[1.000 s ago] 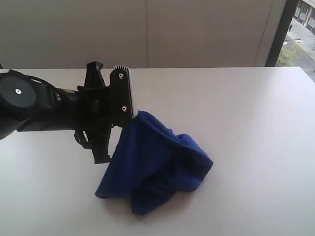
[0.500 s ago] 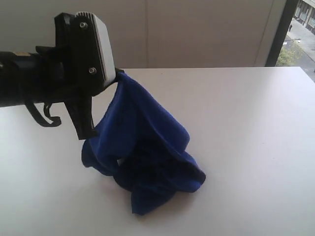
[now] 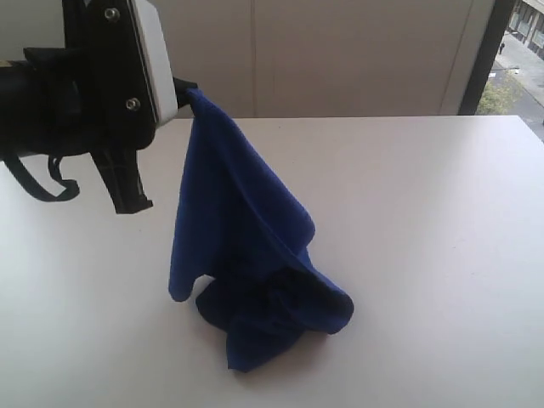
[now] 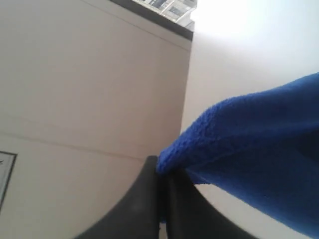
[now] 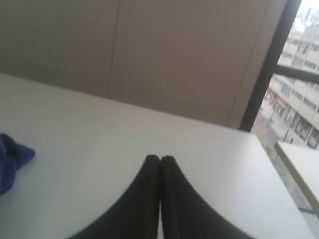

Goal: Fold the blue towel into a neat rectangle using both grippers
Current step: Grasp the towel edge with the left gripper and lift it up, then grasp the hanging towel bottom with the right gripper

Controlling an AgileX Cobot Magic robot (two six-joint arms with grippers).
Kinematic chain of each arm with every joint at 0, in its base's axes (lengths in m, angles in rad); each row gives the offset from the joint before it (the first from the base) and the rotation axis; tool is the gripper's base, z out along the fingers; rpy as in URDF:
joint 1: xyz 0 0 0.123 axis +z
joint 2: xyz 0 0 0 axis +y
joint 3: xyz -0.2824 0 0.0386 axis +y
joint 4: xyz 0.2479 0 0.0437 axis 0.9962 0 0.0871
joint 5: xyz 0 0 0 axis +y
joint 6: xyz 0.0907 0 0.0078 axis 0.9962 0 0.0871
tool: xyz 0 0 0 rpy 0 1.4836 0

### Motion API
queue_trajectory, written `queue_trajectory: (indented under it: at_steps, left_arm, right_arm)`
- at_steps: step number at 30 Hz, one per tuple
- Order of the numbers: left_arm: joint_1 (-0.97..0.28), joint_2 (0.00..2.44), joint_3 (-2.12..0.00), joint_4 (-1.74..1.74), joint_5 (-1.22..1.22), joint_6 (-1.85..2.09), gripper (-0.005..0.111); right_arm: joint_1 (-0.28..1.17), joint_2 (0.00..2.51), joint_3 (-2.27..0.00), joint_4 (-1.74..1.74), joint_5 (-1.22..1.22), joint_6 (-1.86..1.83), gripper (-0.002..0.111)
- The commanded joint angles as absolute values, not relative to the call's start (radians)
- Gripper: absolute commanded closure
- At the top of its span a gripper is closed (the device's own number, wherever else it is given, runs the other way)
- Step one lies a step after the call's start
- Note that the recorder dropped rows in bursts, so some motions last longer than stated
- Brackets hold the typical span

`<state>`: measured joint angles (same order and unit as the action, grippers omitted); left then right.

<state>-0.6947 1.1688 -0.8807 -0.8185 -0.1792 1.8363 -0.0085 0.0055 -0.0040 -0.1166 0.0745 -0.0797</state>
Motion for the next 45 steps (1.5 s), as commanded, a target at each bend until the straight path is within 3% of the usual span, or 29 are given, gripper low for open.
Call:
queue_trajectory:
  at_steps: [1, 10, 15, 19, 27, 32, 37, 40, 45]
  left_arm:
    - [-0.7, 1.152, -0.886, -0.833, -0.332, 1.879, 0.107]
    - [-0.7, 1.152, -0.904, -0.849, -0.567, 2.05, 0.107]
    - [-0.7, 1.134, -0.957, -0.921, -0.575, 2.105, 0.107]
    - [-0.7, 1.128, -1.003, -0.925, -0.55, 2.112, 0.107]
    - [-0.7, 1.128, -1.061, -0.935, -0.608, 2.112, 0.107]
    - [-0.687, 1.128, -1.061, -0.971, -0.711, 2.112, 0.107]
    - [-0.606, 1.128, -1.061, -0.975, -0.694, 2.112, 0.107]
    - [-0.557, 1.128, -1.061, -0.98, -0.638, 2.112, 0.107]
    - [-0.507, 1.128, -1.061, -0.987, -0.563, 2.112, 0.107]
  right_arm:
    - [-0.007, 0.0, 0.0, -0.127, -0.121, 0.0, 0.108]
    - [-0.007, 0.0, 0.0, -0.077, -0.345, 0.162, 0.108]
    - [-0.007, 0.0, 0.0, -0.048, -0.23, 0.378, 0.108]
    - [-0.007, 0.013, 0.0, -0.042, 0.009, 0.521, 0.108]
    - [0.068, 0.266, -0.026, -0.075, -0.015, 0.527, 0.108]
    - [0.194, 0.523, -0.104, -0.086, -0.027, 0.493, 0.108]
    - [0.34, 0.782, -0.265, -0.086, -0.013, 0.238, 0.108]
    - [0.405, 0.934, -0.369, -0.086, 0.042, 0.052, 0.098]
    - [0.441, 1.174, -0.493, -0.088, 0.017, -0.086, 0.052]
